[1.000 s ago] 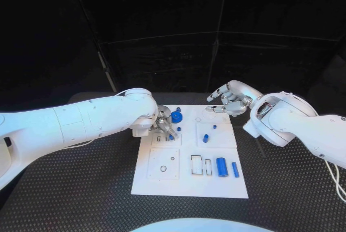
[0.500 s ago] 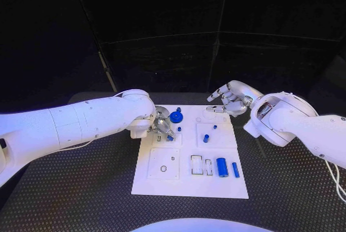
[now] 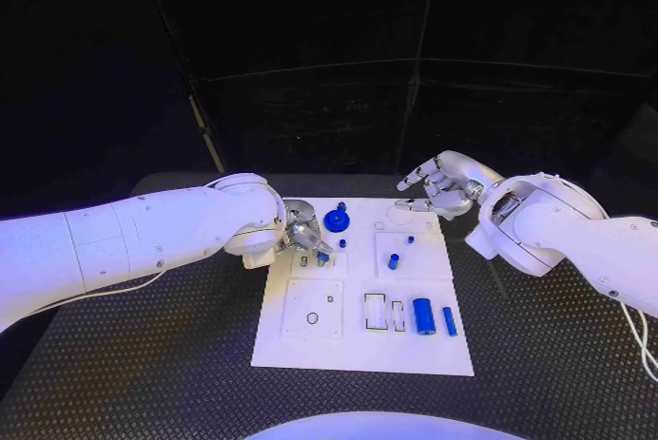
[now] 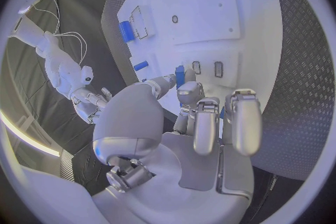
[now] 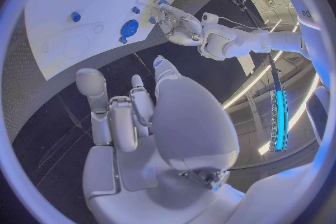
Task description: Assemble the parts on the task board
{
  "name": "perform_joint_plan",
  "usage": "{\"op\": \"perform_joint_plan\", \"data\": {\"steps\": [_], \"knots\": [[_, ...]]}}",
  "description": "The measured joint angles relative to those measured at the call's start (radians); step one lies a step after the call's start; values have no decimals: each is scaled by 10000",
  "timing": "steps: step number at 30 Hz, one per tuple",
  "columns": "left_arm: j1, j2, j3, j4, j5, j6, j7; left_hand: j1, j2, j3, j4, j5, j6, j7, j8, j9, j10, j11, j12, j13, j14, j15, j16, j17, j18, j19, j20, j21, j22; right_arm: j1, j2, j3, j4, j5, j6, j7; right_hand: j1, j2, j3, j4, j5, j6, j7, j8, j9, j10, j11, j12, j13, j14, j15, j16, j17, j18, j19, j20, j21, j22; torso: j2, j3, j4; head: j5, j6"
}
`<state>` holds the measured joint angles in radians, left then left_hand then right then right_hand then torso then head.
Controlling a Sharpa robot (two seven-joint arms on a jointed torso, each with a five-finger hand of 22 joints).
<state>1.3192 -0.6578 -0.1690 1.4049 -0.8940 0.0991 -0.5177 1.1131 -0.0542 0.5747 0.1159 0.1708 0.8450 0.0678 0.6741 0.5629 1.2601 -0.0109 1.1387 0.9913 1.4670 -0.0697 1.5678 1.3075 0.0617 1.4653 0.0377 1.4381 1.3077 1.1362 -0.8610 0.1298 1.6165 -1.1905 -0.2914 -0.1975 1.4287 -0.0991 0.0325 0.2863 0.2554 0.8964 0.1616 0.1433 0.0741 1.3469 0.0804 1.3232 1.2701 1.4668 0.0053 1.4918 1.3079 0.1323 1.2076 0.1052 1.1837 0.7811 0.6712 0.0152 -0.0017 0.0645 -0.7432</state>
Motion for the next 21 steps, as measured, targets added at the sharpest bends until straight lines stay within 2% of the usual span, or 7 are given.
{"op": "perform_joint_plan", "data": {"steps": [4,13,21], "knots": [[-79,-159,-1,183,-30,-365,14,-22,-22,1,-1,-2,0,0,1,1,20,-19,0,-19,0,0,0,0,0,0,0,0,0,0,-7,0,-20,0,4,5,-37,37,0,0,0,0,0,39,0,0,0,0,0,0,0,0,-1,1,0,0,-37,-15,0,1,6,-18,-8],[-448,-333,-16,353,-421,-1136,28,-62,-61,113,-113,-19,0,0,1,11,53,16,0,-5,0,1,0,0,0,0,0,0,0,-1,-37,-1,-34,0,13,16,-37,37,-33,33,0,0,0,39,-1,0,0,0,0,0,0,0,-1,0,0,0,-37,-15,0,-6,6,-29,-19],[-567,-351,-14,370,-813,-1612,30,-126,-125,268,-216,-49,1,1,0,14,51,19,42,51,0,1,0,0,-1,0,1,0,-1,-2,-31,-1,-57,0,26,40,-67,67,-113,30,1,0,0,39,-1,37,-37,0,0,0,0,0,-2,0,0,0,-37,-14,5,-1,-16,9,-22]]}}
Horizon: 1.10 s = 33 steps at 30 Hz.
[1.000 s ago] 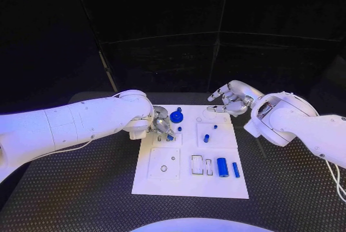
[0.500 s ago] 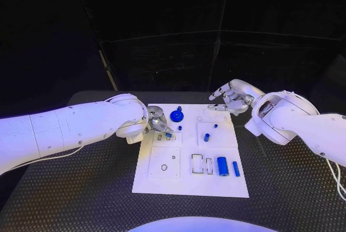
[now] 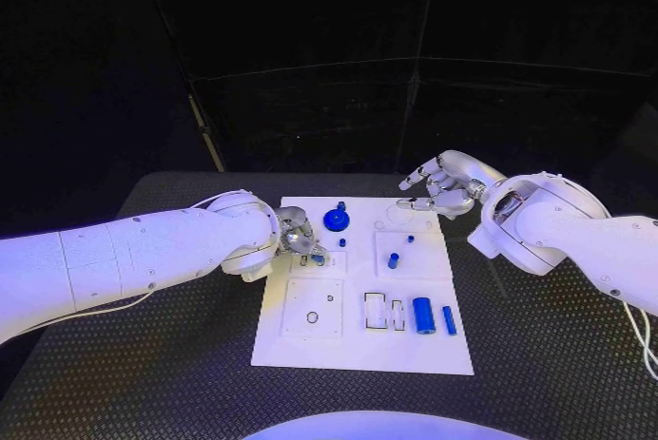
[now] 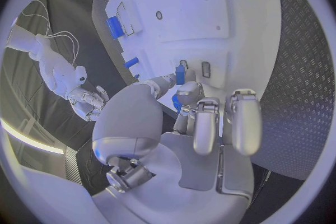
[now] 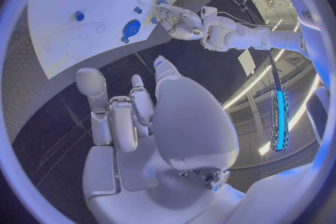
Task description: Assemble the parts on the task board
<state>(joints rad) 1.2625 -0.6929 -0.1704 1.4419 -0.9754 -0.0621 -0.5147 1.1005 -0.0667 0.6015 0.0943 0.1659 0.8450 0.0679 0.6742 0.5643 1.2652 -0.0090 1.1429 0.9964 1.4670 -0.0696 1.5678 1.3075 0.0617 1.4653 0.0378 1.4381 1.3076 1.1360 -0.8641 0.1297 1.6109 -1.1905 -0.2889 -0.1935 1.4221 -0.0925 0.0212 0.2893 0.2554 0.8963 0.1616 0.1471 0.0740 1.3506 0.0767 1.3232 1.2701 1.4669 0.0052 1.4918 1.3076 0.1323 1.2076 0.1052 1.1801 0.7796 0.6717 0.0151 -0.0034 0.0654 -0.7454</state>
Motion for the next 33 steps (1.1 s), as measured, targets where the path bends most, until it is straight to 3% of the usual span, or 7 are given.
{"op": "perform_joint_plan", "data": {"steps": [9,33], "knots": [[-92,46,2,-1,-293,-149,-3,2,2,3,-3,12,1,1,-1,13,39,-37,0,-1,0,0,0,0,1,0,0,0,0,-1,32,0,-24,9,25,40,-10,10,0,0,0,0,0,0,0,0,0,0,0,0,0,0,-1,0,0,0,0,1,11,3,-3,2,-12],[-103,212,41,-135,-606,172,-2,22,22,73,66,7,1,5,116,113,35,-33,-2,-24,0,0,0,-1,1,-1,1,0,0,-3,67,-1,-41,16,138,83,-14,14,1,0,1,5,-5,42,-1,-1,1,0,1,0,0,0,-2,-1,0,0,0,2,11,2,-10,29,-104]]}}
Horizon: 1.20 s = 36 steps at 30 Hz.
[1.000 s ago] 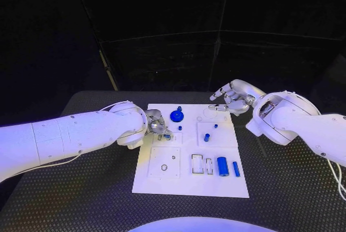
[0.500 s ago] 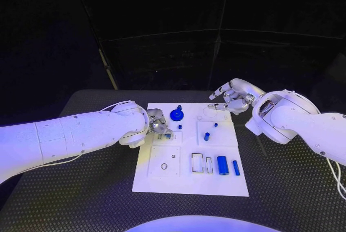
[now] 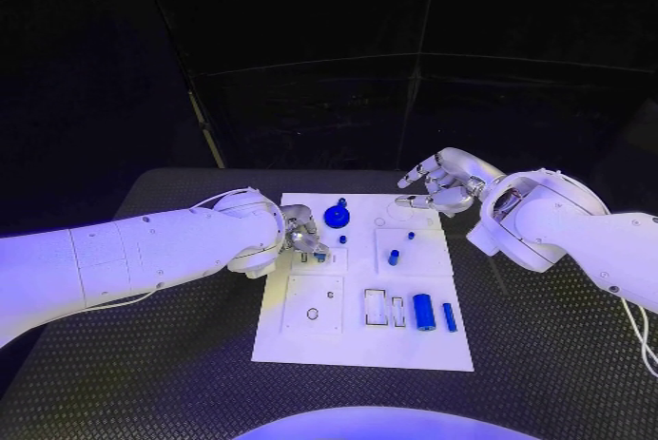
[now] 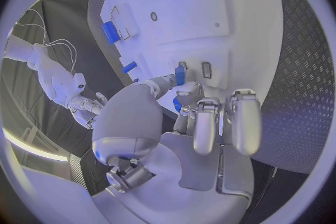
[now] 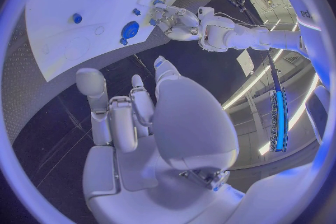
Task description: Assemble the parts on the task board
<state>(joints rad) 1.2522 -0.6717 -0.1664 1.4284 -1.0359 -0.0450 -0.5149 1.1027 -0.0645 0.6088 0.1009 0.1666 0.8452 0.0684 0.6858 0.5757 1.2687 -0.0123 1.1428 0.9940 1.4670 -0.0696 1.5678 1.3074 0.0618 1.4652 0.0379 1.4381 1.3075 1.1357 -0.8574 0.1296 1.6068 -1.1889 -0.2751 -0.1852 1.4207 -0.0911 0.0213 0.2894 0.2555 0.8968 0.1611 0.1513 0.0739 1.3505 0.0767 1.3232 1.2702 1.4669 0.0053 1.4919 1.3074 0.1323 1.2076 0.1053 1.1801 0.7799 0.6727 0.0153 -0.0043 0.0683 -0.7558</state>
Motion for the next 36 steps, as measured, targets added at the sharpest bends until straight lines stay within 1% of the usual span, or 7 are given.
{"op": "perform_joint_plan", "data": {"steps": [1,5,18,24,28,30,36], "knots": [[1,0,1,0,-7,31,0,0,0,0,0,28,0,0,32,3,0,0,0,0,0,0,0,0,0,0,0,0,0,0,0,0,0,0,8,1,-51,51,-2,-2,0,29,-28,24,0,0,0,0,0,0,0,0,0,1,0,0,0,0,0,0,1,0,0],[2,-6,2,5,-23,128,1,-9,-9,41,41,48,-15,16,69,39,-1,1,0,3,0,0,0,0,0,0,0,0,0,0,0,0,0,0,34,6,-48,48,-27,-27,0,32,-32,24,0,0,0,0,0,0,0,0,0,0,0,0,0,0,-6,0,1,-9,-11],[-17,-73,-8,11,-55,316,-8,-181,-178,113,107,164,-54,-22,275,195,108,-39,76,117,0,0,0,0,0,-1,1,0,0,-1,3,-1,0,2,56,35,-48,47,-27,-27,0,31,-32,24,0,0,0,0,14,0,0,0,-1,0,0,0,0,1,-6,0,11,-1,-82],[-14,-74,-6,8,-65,362,-7,-211,-180,141,134,231,-30,-48,324,224,144,-75,124,144,0,0,0,0,0,-1,0,0,0,-1,3,-1,0,2,57,45,-47,47,-27,-27,0,32,-32,24,0,0,0,0,14,0,0,0,-1,1,0,0,0,1,-5,0,9,11,-105],[-14,-64,-5,-7,-78,397,-7,-236,-182,169,160,234,-18,-60,386,252,179,-40,173,176,0,0,0,0,0,-1,0,0,0,-1,2,-1,0,2,58,48,-47,47,-27,-27,0,31,-32,24,0,0,0,0,13,0,0,0,-1,1,0,0,0,1,-5,0,6,12,-107],[-13,-51,-5,-26,-86,417,-7,-357,-243,303,27,276,-18,-61,398,278,214,-75,174,207,-25,-25,0,0,-1,-1,0,0,0,-1,1,-1,0,2,59,50,-47,47,-27,-27,0,31,-31,24,0,0,0,0,13,0,0,0,-1,1,0,0,0,1,-5,1,6,11,-107],[-9,12,-5,-97,-109,482,-15,-513,-243,310,20,280,61,-139,528,337,286,-147,290,281,1,-74,0,0,0,-1,1,0,-1,-1,1,-1,1,2,61,52,-47,47,-27,-27,62,31,-31,24,0,-1,0,0,13,0,0,0,-1,1,0,0,0,1,-5,4,5,5,-119]]}}
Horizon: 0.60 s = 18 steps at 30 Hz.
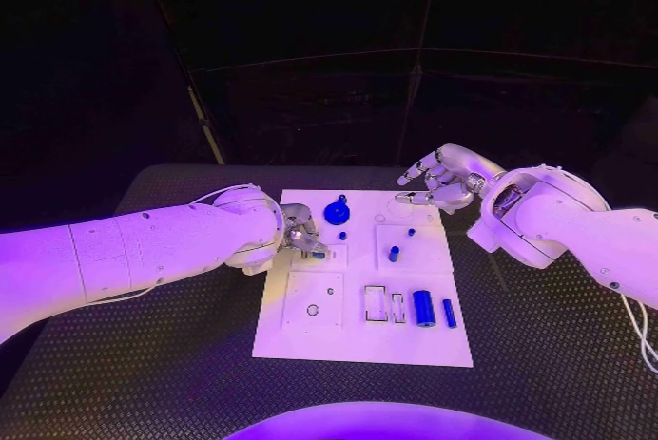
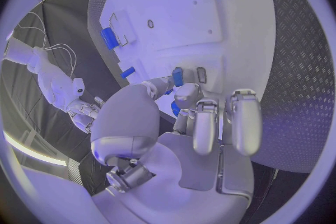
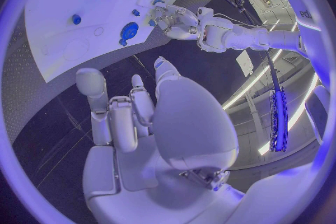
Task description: Assemble the parts on the task board
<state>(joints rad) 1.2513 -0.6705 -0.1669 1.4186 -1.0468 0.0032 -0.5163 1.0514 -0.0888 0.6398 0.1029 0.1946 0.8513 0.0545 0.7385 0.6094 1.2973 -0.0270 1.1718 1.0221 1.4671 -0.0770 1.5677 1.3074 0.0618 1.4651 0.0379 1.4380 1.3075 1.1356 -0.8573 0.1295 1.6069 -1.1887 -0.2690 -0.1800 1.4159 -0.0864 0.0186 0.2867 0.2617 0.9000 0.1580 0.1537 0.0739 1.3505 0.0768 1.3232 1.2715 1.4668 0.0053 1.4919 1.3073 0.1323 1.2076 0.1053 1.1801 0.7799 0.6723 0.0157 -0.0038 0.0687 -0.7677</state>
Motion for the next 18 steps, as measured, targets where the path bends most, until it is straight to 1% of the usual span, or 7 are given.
{"op": "perform_joint_plan", "data": {"steps": [1,2,6,7,16,17,18], "knots": [[1,11,0,-15,-4,17,-2,-43,-23,125,-125,0,12,-12,27,12,33,32,9,18,0,0,0,0,0,0,0,0,0,0,0,0,2,0,0,0,0,0,0,0,0,0,0,0,0,0,0,0,0,0,0,0,2,0,0,0,0,1,0,0,-5,0,0],[3,23,1,-25,-8,29,-3,-63,-43,131,-131,0,12,-12,54,39,37,34,9,33,0,0,0,0,0,10,-10,0,0,0,-2,0,3,0,1,1,0,0,0,0,0,0,0,0,0,0,0,0,0,0,0,0,4,1,0,0,0,0,0,0,-5,0,0],[8,59,5,-72,-28,89,-11,-379,-53,255,-255,1,124,-123,171,113,160,-88,124,124,1,-73,0,0,-1,5,-78,0,0,0,-9,0,4,0,2,1,0,0,0,0,0,0,0,0,0,0,0,0,0,0,0,0,7,0,0,0,0,0,0,4,-8,-8,-1],[8,67,5,-82,-31,100,-12,-438,-40,336,-352,0,143,-141,172,116,161,-88,124,138,1,-73,0,0,-1,4,-78,0,0,0,-9,0,4,0,2,1,0,0,0,0,0,11,11,0,0,0,0,0,0,-3,-3,0,7,0,0,0,0,-3,0,4,-8,-12,-3],[13,176,7,-212,-47,183,-18,-656,-11,291,-464,0,205,-201,217,121,198,-124,232,217,-35,-108,0,0,-2,5,-149,0,0,0,-21,0,8,1,3,-2,0,0,0,0,0,27,27,0,0,0,0,0,-1,-37,-37,0,6,0,0,0,0,-11,0,5,-8,-21,-10],[13,189,7,-224,-48,192,-19,-686,-32,415,-619,-1,210,-206,217,120,198,-124,242,231,-16,-126,0,0,-1,5,-149,0,0,0,-21,0,8,1,3,-3,0,0,0,0,0,27,27,0,0,0,0,0,-1,-37,-37,0,6,0,0,0,0,-11,0,5,-8,-21,-11],[13,200,7,-234,-49,199,-20,-696,-42,391,-646,-1,211,-206,218,120,202,-127,242,247,-1,-142,0,0,-2,5,-149,0,0,0,-21,0,8,1,3,-3,0,0,0,0,0,27,28,0,0,0,0,0,0,-37,-37,0,6,0,0,0,0,-10,0,5,-8,-21,-11]]}}
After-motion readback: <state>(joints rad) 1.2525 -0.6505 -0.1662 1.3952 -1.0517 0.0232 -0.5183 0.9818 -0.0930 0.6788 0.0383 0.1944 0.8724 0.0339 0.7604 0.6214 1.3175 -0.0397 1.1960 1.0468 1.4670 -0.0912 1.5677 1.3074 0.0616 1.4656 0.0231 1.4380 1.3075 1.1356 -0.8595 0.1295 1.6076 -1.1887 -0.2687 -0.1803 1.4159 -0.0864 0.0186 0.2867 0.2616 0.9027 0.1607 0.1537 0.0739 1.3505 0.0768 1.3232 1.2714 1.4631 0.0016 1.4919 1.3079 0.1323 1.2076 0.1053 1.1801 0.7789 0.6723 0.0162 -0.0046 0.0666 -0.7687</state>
